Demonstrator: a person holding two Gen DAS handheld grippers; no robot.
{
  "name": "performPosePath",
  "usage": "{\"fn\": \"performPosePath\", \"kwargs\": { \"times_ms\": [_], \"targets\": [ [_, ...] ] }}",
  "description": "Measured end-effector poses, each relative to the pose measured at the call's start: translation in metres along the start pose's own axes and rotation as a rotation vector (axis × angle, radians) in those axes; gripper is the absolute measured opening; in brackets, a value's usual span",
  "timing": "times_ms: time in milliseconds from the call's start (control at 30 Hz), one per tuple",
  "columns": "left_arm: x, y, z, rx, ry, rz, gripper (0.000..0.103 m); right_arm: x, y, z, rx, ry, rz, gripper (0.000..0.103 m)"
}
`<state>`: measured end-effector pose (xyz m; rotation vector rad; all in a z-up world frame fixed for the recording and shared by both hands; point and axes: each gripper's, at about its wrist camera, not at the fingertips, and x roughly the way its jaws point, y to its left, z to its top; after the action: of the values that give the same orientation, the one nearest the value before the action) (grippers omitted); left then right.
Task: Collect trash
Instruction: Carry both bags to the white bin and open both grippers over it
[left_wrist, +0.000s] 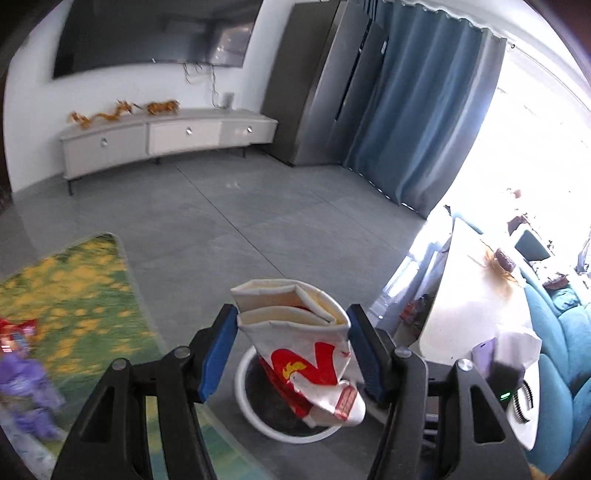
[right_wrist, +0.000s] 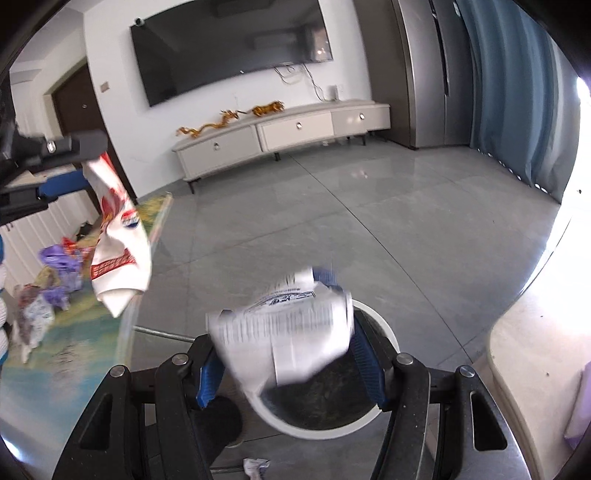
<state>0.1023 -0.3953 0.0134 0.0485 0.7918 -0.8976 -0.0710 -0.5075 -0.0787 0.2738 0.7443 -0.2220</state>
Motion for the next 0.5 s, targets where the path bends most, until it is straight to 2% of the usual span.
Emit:
{"fn": "performPosePath", "kwargs": {
  "times_ms": [33, 100, 200, 333, 500],
  "targets": [
    [0.013, -0.002, 0.001, -0.005, 0.021, -0.012, 0.061, 0.009, -0.003, 0.0, 0.003, 0.011, -0.004, 0.06],
    [0.026, -0.003, 0.001, -0.008, 0.036, -0.019, 0.07, 0.022, -0.009, -0.003, 0.001, 0.029, -0.025, 0.065],
    [0.036, -0.004, -0.002, -0.012, 0.058, -0.034, 0.071, 0.033, -0.016, -0.009, 0.003, 0.048, -0.072, 0.07],
    [0.025, -0.001, -0.008, -0.001, 0.058, -0.037, 0.071, 0.022, -0.021, -0.016, 0.033, 0.037, -0.077, 0.07],
    [-0.017, 0.001, -0.013, 0.007, -0.023, -0.008, 0.071, 0.001, -0.023, -0.001, 0.045, -0.005, -0.074, 0.07]
  ]
}}
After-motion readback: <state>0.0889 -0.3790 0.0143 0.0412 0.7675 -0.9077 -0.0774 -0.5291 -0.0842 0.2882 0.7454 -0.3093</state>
